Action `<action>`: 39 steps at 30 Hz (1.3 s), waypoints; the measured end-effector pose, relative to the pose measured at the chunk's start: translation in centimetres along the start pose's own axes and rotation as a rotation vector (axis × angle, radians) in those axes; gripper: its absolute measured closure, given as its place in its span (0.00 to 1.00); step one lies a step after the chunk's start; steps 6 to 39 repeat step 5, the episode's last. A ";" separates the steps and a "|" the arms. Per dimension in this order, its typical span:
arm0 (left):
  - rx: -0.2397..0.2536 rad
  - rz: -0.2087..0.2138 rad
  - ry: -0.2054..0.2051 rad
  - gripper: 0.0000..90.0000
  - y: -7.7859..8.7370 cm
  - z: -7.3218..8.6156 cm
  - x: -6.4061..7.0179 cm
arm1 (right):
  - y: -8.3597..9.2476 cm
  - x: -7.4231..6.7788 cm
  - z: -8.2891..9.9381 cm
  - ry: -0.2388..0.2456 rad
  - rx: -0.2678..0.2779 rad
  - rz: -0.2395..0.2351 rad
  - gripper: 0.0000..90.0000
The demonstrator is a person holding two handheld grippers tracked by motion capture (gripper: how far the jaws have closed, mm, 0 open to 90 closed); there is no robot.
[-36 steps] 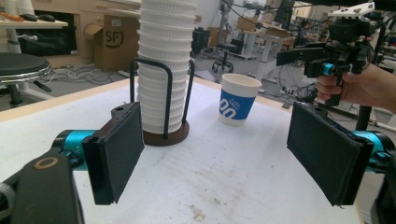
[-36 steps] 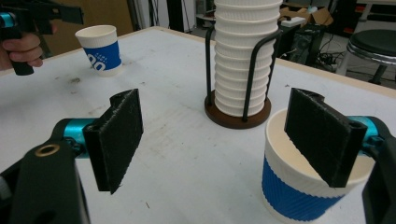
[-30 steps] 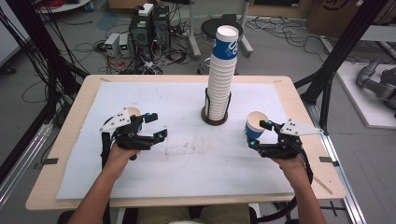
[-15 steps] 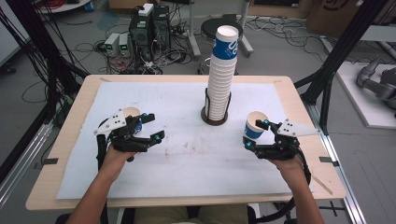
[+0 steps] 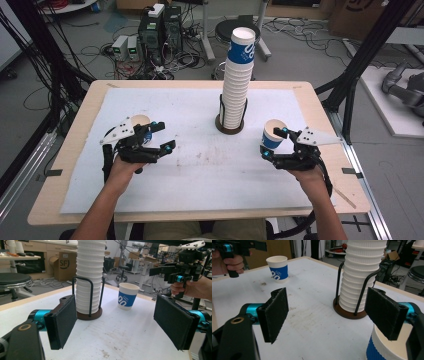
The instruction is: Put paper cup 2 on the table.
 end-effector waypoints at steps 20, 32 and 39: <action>-0.004 -0.003 0.002 0.21 0.1 0.1 -0.1 | -0.2 0.1 0.0 0.001 -0.001 -0.001 0.22; -0.004 -0.003 0.002 0.21 0.1 0.1 -0.1 | -0.2 0.1 0.0 0.001 -0.001 -0.001 0.22; -0.004 -0.003 0.002 0.21 0.1 0.1 -0.1 | -0.2 0.1 0.0 0.001 -0.001 -0.001 0.22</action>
Point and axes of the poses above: each handheld gripper's, and its own axes: y roughly backward along the jaws, z roughly out of its underside, x roughly to its right, the point moved 1 cm from there along -y, roughly forward along the jaws, and after that the axes turned 4 degrees about z, right-handed, at the moved point
